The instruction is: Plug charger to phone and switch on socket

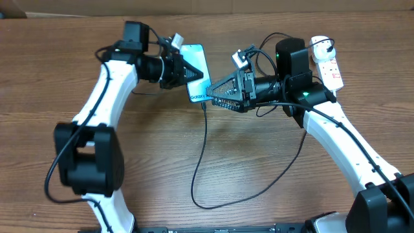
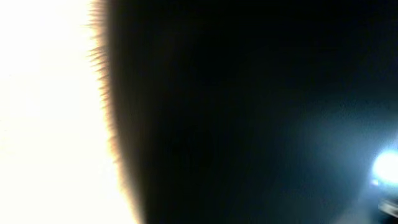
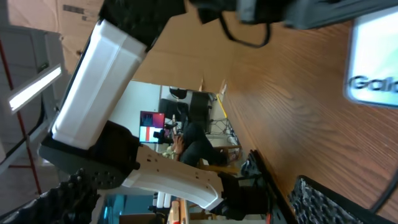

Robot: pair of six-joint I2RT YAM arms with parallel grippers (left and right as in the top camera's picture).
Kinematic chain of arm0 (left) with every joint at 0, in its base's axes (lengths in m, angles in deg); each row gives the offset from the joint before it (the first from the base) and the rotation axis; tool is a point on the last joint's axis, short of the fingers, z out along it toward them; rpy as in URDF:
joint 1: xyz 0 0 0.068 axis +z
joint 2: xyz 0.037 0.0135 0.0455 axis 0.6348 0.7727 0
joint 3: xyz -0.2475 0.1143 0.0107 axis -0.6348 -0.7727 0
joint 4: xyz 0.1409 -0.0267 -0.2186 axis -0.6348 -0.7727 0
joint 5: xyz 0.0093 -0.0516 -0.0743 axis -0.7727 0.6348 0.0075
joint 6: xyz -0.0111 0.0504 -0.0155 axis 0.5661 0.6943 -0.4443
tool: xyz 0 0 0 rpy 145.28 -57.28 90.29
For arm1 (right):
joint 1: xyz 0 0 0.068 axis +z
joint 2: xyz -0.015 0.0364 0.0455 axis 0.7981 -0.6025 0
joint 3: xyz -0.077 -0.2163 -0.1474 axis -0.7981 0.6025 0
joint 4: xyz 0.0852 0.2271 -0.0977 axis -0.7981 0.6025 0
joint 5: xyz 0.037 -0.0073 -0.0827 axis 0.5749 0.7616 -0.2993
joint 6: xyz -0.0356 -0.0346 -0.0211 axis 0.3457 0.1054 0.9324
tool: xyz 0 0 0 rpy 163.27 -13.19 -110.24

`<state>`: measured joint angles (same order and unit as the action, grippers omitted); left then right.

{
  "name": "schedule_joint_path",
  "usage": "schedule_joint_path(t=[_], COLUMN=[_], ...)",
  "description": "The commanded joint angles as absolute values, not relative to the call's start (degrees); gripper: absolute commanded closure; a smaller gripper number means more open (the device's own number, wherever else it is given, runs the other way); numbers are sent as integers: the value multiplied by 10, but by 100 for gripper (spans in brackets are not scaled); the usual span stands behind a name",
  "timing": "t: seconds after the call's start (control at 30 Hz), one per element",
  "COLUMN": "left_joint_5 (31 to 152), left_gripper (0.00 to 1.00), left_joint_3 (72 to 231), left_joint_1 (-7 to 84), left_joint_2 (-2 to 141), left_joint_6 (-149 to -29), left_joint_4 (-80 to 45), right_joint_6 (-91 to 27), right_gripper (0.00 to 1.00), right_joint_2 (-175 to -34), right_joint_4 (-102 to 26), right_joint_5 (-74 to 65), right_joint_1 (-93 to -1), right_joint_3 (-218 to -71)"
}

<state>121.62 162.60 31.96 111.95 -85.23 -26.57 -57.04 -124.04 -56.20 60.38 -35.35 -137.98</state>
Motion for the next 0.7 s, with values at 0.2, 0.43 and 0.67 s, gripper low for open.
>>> schedule_joint_path(t=[0.2,0.43,0.67], left_joint_5=[1265,1277,1265], left_gripper=[96,96,96], left_joint_3=[1625,1625,1625], left_joint_1=[313,312,302], left_joint_2=[1208,1265,1306], left_joint_6=[-877,-879,-876], left_joint_4=[-189,-142,-127], right_joint_6=[-533,-521,-520], right_gripper=[0,0,0], right_joint_2=[-1234,-1234,-1234], right_joint_4=[-536,-534,-532], right_joint_5=[563,564,563], right_joint_1=[-357,-357,-357], right_joint_3=[-1391,-1391,-1391])
